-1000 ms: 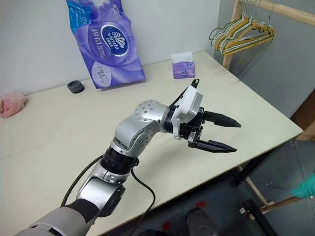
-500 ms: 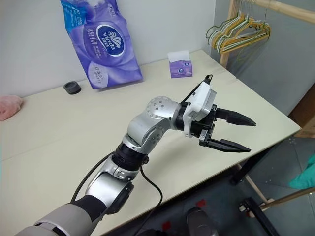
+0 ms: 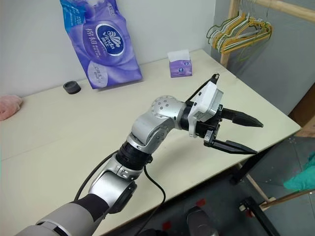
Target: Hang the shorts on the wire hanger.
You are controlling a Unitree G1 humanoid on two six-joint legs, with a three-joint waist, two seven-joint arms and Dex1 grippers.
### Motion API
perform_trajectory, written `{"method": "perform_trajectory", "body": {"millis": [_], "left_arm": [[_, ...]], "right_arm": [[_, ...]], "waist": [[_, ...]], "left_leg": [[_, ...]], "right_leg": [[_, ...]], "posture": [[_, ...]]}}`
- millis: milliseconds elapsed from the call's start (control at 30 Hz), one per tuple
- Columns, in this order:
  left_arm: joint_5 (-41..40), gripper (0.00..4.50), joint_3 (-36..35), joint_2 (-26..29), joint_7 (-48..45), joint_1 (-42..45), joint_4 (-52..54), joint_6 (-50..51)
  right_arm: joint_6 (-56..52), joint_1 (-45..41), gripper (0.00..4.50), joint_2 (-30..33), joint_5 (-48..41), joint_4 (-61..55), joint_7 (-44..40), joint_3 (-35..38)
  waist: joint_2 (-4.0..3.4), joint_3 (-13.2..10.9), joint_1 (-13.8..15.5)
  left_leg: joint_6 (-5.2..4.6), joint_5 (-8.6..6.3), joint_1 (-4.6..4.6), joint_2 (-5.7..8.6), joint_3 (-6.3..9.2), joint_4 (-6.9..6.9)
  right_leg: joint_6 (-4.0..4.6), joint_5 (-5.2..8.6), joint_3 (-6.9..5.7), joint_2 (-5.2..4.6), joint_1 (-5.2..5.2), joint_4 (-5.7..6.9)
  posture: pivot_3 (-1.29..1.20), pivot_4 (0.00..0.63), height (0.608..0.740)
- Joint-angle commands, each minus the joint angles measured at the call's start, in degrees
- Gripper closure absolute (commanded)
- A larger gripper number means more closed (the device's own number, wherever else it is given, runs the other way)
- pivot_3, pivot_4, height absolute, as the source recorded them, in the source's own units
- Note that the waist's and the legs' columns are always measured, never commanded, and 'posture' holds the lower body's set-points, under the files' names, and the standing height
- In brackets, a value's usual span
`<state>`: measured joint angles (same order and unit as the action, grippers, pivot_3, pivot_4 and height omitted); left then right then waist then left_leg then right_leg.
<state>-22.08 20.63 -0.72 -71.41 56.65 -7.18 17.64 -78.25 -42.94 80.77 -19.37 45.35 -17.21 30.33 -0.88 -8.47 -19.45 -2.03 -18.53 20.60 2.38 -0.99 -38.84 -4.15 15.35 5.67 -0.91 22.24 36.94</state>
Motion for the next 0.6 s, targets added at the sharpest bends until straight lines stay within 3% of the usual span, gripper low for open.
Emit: {"method": "perform_trajectory", "body": {"millis": [33, 300, 600], "left_arm": [[0.45, 1.47, 0.68, 0.11, -0.68, 0.61, 1.10, -1.46], [0.59, 1.47, 0.73, -0.10, -0.85, 0.51, 1.17, -1.57], [-0.35, 1.43, -0.02, -1.36, -0.41, 0.71, 1.30, -1.32]], "right_arm": [[-1.14, 1.66, 4.50, 0.37, 0.24, -3.13, -0.29, 3.32], [-1.73, 5.79, 4.50, -0.04, 0.63, -7.17, -1.31, 5.64], [-7.40, 9.70, 1.70, -0.86, 1.44, -18.73, -0.79, 12.36]], "waist": [[0.03, -0.02, -0.02], [0.05, -0.03, -0.30], [0.05, -0.03, -1.09]], "left_leg": [[0.00, 0.00, 0.00, -0.01, 0.01, 0.00], [0.00, 0.00, 0.00, -0.01, 0.02, 0.00], [0.00, 0.00, 0.01, 0.00, 0.02, 0.00]], "right_leg": [[-0.01, 0.00, -0.01, 0.00, 0.00, 0.00], [-0.03, -0.01, -0.02, -0.01, -0.01, -0.01], [-0.06, 0.00, -0.03, 0.00, -0.01, -0.01]], "posture": [[-0.40, 0.158, 0.740], [-0.41, 0.158, 0.740], [-0.42, 0.153, 0.740]]}}
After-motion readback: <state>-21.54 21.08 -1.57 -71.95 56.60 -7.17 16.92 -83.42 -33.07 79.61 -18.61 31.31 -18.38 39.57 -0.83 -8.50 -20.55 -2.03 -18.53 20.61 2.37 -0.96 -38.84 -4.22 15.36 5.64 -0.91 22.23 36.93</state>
